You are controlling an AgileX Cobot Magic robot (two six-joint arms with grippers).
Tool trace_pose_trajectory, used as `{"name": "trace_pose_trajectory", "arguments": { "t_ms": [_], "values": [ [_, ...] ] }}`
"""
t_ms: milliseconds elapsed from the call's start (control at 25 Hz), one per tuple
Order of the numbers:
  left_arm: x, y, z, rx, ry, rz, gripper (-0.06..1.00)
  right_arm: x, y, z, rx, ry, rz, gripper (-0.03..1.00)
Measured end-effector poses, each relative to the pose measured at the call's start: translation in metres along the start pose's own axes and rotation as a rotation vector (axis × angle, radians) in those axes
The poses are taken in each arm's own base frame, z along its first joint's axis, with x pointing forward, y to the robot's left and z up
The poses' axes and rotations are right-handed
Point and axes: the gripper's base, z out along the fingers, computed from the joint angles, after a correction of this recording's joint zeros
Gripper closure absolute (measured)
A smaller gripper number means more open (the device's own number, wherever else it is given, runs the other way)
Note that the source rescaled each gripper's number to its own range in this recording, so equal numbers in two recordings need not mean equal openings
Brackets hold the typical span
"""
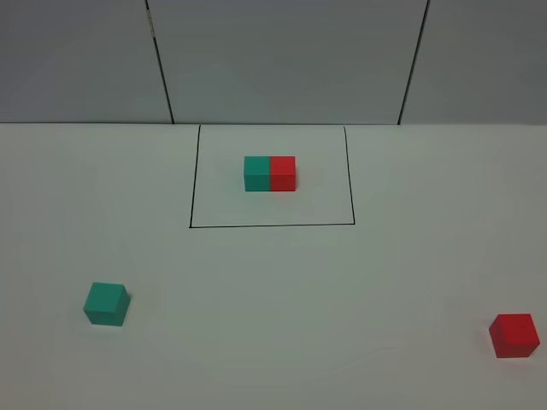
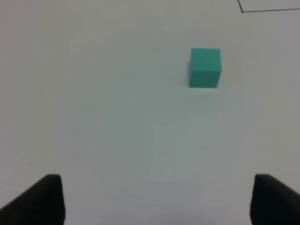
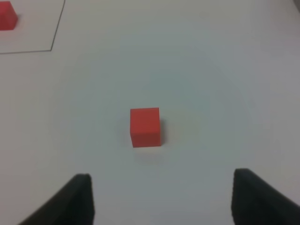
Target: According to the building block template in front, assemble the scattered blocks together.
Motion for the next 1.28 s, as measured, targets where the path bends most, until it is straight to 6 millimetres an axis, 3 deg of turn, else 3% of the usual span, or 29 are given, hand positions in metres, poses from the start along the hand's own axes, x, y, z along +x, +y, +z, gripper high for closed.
{"name": "trace_pose_trajectory", "arguments": {
  "t_ms": [1280],
  "values": [
    [-0.0002, -0.0007, 0.0002, 0.008, 0.002, 0.030, 0.06, 0.0000, 0.0000, 0.0000, 0.000, 0.000, 0.000, 0.39]
  ]
}}
